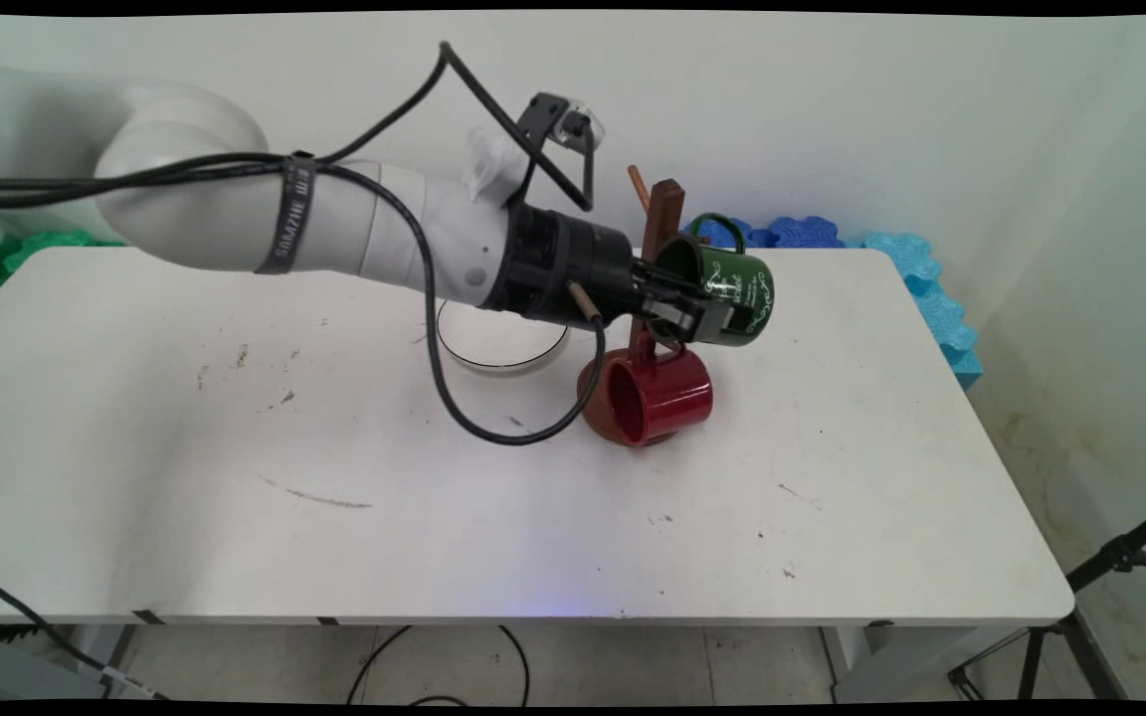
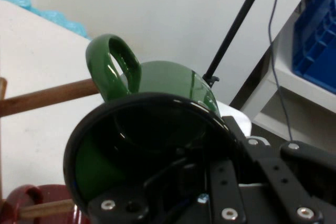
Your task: Place the picked object on the table
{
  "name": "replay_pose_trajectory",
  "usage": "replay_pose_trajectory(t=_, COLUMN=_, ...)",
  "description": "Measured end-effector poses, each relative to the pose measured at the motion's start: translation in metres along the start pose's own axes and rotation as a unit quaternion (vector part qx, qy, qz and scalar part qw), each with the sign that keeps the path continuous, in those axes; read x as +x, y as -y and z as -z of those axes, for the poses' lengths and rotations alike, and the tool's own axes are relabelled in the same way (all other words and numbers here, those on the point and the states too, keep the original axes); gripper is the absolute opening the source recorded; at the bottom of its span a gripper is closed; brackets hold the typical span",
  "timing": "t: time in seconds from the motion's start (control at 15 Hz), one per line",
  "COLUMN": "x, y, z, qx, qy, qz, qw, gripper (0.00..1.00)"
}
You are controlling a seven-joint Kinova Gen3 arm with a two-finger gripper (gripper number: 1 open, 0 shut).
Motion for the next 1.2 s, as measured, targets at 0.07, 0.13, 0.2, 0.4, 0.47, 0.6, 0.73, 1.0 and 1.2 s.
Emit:
replay_pose_trajectory(t=0.07, x=0.001, y=-0.002, z=0.002, qx=-0.003, qy=-0.001, qz=-0.001, qw=1.0000, gripper=0.00)
replay_pose_trajectory(t=0.13, x=0.001, y=-0.004, z=0.004, qx=-0.005, qy=-0.002, qz=-0.001, qw=1.0000, gripper=0.00)
replay_pose_trajectory(t=0.2, x=0.002, y=-0.006, z=0.008, qx=-0.009, qy=-0.003, qz=-0.002, qw=1.0000, gripper=0.00)
replay_pose_trajectory(t=0.4, x=0.005, y=-0.013, z=0.018, qx=-0.019, qy=-0.003, qz=-0.006, qw=0.9998, gripper=0.00)
replay_pose_trajectory(t=0.47, x=0.005, y=-0.015, z=0.021, qx=-0.023, qy=-0.002, qz=-0.008, qw=0.9997, gripper=0.00)
replay_pose_trajectory(t=0.6, x=0.005, y=-0.017, z=0.031, qx=-0.026, qy=0.006, qz=-0.018, qw=0.9995, gripper=0.00)
replay_pose_trajectory(t=0.73, x=0.004, y=-0.017, z=0.042, qx=-0.022, qy=0.024, qz=-0.035, qw=0.9989, gripper=0.00)
replay_pose_trajectory(t=1.0, x=0.002, y=-0.011, z=0.065, qx=-0.005, qy=0.068, qz=-0.072, qw=0.9951, gripper=0.00)
replay_pose_trajectory(t=1.2, x=0.004, y=-0.004, z=0.081, qx=0.009, qy=0.109, qz=-0.105, qw=0.9885, gripper=0.00)
